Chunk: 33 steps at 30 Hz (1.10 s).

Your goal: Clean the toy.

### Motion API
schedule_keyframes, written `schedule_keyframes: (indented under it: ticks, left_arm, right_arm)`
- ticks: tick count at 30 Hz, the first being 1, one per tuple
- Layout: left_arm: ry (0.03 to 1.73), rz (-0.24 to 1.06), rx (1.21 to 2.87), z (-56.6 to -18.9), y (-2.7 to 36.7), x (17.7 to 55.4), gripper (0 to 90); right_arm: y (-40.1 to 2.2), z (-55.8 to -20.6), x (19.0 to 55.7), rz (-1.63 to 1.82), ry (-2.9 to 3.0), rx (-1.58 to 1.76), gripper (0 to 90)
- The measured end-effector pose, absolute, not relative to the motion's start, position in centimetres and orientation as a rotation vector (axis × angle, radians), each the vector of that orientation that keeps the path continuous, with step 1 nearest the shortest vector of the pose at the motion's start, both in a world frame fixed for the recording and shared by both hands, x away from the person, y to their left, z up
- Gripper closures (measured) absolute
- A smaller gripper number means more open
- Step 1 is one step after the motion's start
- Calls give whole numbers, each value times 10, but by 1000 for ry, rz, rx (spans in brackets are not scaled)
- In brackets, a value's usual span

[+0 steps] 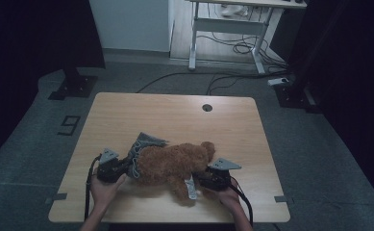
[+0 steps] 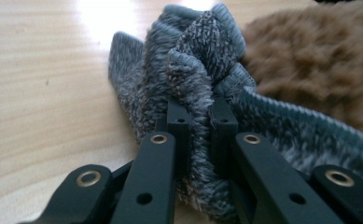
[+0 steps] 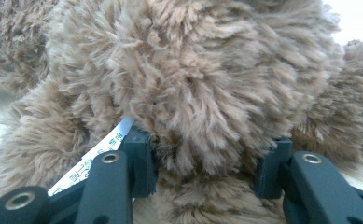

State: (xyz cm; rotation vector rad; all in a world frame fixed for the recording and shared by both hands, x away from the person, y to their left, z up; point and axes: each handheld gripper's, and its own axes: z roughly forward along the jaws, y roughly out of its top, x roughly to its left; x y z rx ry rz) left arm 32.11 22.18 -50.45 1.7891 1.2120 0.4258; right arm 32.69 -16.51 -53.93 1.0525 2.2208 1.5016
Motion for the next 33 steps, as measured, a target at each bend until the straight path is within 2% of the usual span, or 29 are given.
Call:
schedule_keyframes:
  ticks: [6,11,20,24,28,33]
  left_arm:
    - [1089,463,1747,-463,203,317,825]
    - [959,461,1787,-433,156,324,823]
    - [796,436,1975,-433,32,351,822]
    - [747,439,2017,-437,-7,352,819]
    - [758,472,2058,-448,-14,356,819]
    - [810,509,2053,-458,8,359,827]
  right_arm:
    - [-167,-540,328,1515,2221,1065,510]
    - [-166,-540,328,1518,2219,1066,508]
    - [-166,-541,327,1513,2213,1056,508]
    - [-165,-541,326,1514,2211,1054,508]
    - [-166,-541,326,1508,2216,1051,508]
    - [-165,-541,326,1504,2221,1047,505]
